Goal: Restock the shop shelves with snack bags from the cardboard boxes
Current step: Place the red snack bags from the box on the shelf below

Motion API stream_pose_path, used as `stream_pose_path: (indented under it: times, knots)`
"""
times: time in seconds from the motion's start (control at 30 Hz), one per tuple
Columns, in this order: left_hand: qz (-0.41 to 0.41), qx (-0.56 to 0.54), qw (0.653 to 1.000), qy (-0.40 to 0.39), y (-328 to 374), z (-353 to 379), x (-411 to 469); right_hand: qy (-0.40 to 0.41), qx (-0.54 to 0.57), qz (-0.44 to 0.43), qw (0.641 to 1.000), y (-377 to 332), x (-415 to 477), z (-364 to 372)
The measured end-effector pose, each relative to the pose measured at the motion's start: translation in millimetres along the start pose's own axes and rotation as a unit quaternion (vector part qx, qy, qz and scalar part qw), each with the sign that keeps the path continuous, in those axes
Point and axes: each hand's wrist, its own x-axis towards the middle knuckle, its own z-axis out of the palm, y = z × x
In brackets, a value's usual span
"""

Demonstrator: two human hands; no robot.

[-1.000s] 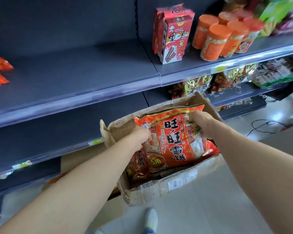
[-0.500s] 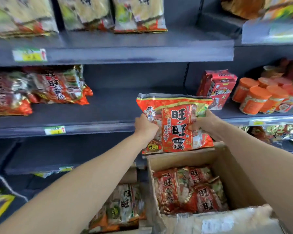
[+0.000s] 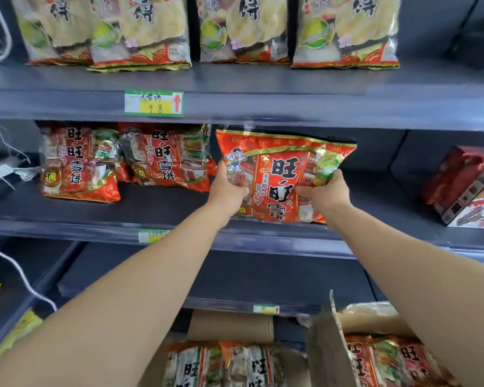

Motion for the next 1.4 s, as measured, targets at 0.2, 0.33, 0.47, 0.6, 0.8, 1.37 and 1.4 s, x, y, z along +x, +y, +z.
stream_pose_path:
  times: [0.2,0.33,0.47,0.6,0.8,1.37,1.4]
  knots:
    - [0.013,0.024,1.000,0.003,-25,-14,78,0.028,-0.026,-0.023,0.999,4,47,49]
    - [0.027,0.036,0.999,0.012,-35,-9,120,0.055,-0.025,-0.044,0.997,9,76,64]
    - [0.040,0.056,0.997,0.023,-39,-1,159,0.079,-0.020,-0.069,0.994,10,102,76]
    - [0.048,0.055,0.996,0.048,-43,3,189,0.086,-0.025,-0.085,0.992,5,125,88]
    - [0.047,0.040,0.996,0.067,-40,-4,216,0.061,-0.033,-0.086,0.994,6,149,111]
    - [0.034,0.182,0.978,0.098,-36,7,193,0.073,-0.127,-0.087,0.985,17,134,115]
    - [0.043,0.192,0.975,0.103,-35,7,187,0.077,-0.136,-0.091,0.984,17,129,109]
